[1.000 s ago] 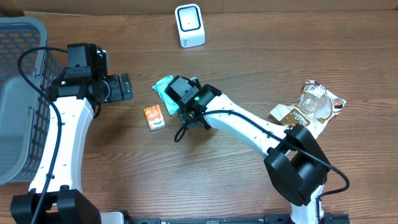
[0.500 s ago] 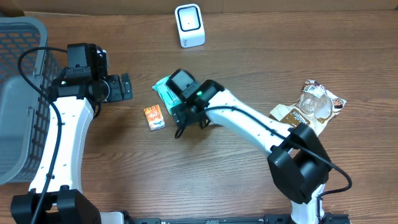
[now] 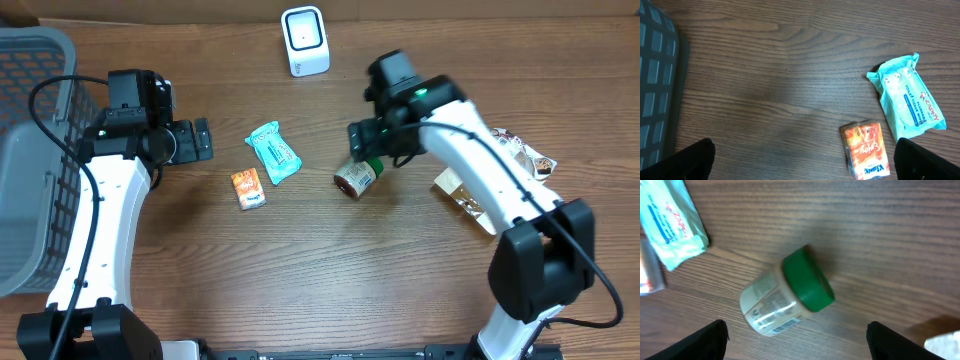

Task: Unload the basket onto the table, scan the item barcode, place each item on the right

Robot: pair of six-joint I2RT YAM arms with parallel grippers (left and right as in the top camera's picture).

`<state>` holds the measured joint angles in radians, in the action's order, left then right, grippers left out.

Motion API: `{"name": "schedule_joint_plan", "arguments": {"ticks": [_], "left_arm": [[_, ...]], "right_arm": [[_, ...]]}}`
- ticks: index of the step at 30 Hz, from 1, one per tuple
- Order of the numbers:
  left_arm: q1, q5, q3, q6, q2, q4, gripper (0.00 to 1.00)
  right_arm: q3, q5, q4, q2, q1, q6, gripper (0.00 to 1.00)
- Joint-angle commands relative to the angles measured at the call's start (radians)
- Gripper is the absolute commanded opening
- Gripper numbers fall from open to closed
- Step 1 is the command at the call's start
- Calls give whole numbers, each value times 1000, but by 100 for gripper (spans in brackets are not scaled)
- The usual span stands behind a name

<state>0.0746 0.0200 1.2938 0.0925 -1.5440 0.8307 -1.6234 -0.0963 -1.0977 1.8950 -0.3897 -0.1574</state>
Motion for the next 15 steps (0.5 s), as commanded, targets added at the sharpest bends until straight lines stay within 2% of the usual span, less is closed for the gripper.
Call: {"name": "schedule_joint_plan", "arguments": {"ticks": [1, 4, 6, 15], "left_arm": [[4, 10, -2, -29, -7, 0, 100], [4, 10, -2, -29, -7, 0, 99], [4, 10, -2, -29, -7, 0, 99], [4, 10, -2, -29, -7, 0, 100]], "right_arm": [[-17, -251, 14, -10, 121, 183, 90], [-17, -459, 15, 30, 218, 330, 91], [-17, -541, 16, 67, 258, 377, 90], [-17, -614, 12, 227, 238, 457, 84]]}}
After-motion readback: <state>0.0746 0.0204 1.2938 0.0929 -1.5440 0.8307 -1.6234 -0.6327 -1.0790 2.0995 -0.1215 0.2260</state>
